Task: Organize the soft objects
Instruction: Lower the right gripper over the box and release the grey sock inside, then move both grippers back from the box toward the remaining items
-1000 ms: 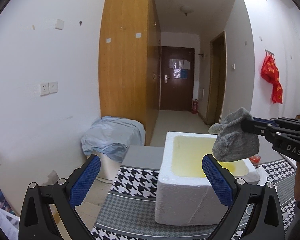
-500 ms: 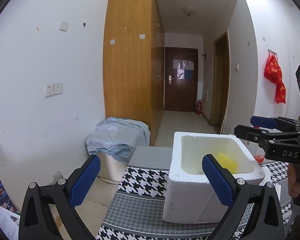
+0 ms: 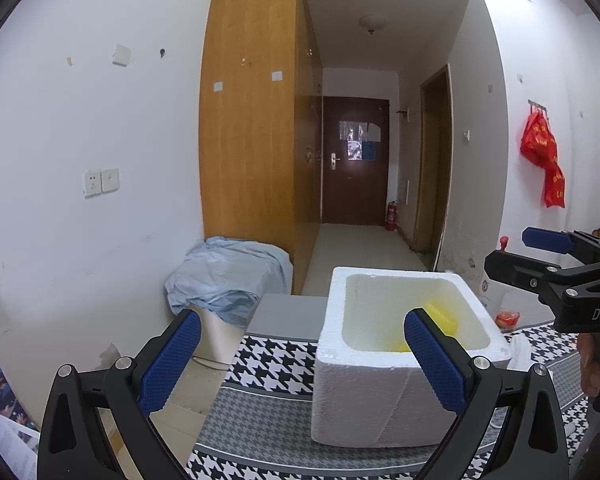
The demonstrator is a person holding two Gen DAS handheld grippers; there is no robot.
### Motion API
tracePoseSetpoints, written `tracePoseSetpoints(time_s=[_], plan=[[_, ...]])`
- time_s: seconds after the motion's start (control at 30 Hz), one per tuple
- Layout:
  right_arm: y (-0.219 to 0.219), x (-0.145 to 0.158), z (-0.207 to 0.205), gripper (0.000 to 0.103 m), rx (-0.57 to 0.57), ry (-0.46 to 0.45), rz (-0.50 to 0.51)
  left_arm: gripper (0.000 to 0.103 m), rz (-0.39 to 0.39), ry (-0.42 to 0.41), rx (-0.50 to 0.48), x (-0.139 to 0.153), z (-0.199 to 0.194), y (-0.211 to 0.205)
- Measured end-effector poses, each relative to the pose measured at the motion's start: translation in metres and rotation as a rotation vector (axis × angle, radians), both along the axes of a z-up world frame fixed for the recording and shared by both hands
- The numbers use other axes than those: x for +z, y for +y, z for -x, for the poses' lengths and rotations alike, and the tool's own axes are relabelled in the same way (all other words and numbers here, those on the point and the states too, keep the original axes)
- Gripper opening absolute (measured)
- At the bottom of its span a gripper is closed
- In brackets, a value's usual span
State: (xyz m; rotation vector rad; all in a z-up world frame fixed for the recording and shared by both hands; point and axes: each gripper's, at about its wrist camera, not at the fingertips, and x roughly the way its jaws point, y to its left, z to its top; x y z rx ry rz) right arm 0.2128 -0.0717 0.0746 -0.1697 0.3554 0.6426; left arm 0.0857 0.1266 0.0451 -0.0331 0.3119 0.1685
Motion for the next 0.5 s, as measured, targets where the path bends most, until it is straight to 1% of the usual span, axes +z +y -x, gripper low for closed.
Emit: tracePoseSetpoints(time_s=[0.27,0.33,0.5], plan=[[-0.015,0.004,0.018,0.102,-0.013,-0.03,-0.001,0.102,-0.004,-0.009,-0.042,0.005,0.003,-0.019],[-0.021,0.005,0.021,0.102,-0.018,-0.026,-0.004,0.102,-0.006,-0.012,-0.05,0.006,0.005,-0.024],[-0.038,0.008,0.028,0.102,-0.011,-0.027,-0.038,0.102,-0.009,-0.022,-0.079,0.009,0.009,-0.037]])
